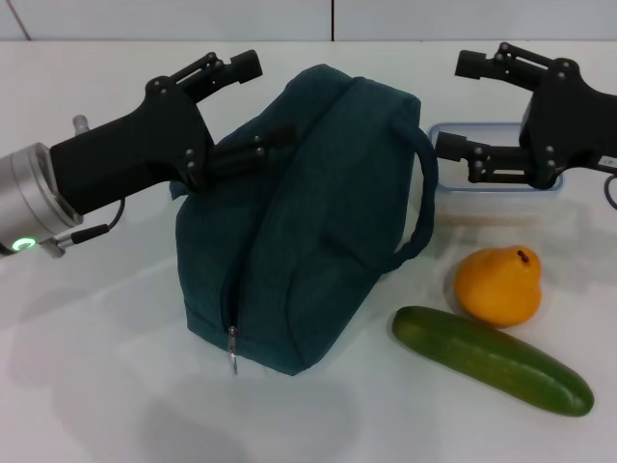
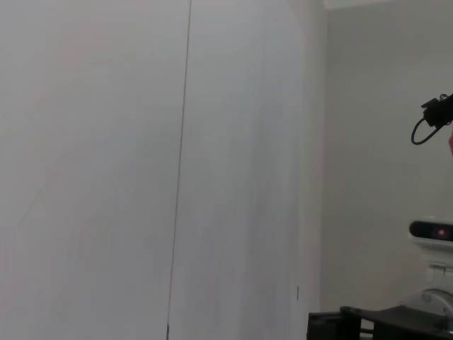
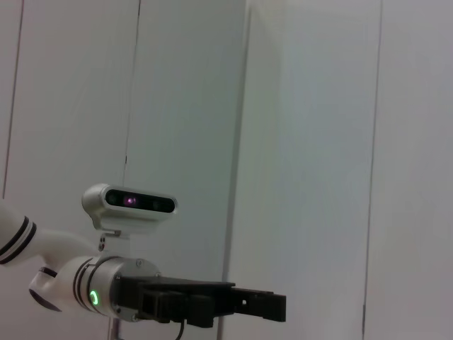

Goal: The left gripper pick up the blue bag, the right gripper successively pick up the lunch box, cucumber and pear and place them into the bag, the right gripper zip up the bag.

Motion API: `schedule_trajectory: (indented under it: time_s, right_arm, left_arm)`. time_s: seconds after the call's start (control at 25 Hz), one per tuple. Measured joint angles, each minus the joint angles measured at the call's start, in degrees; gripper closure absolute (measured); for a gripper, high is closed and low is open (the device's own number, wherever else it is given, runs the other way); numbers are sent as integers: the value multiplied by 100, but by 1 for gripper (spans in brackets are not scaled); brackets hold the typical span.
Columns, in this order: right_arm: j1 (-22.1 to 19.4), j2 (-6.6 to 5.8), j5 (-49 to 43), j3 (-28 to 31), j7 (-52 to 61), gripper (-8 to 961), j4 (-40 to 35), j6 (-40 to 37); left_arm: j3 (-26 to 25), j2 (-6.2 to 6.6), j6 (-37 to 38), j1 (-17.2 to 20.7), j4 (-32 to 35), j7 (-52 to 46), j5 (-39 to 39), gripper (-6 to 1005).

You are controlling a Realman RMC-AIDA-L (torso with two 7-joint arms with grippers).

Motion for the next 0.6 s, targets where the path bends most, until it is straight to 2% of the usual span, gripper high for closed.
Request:
schedule_trajectory:
  time_s: [0.6]
  right_arm:
    - [-6, -11, -12, 41, -57, 84, -9, -94]
  left_arm:
    - [9, -19, -40, 16, 23, -52, 23, 157]
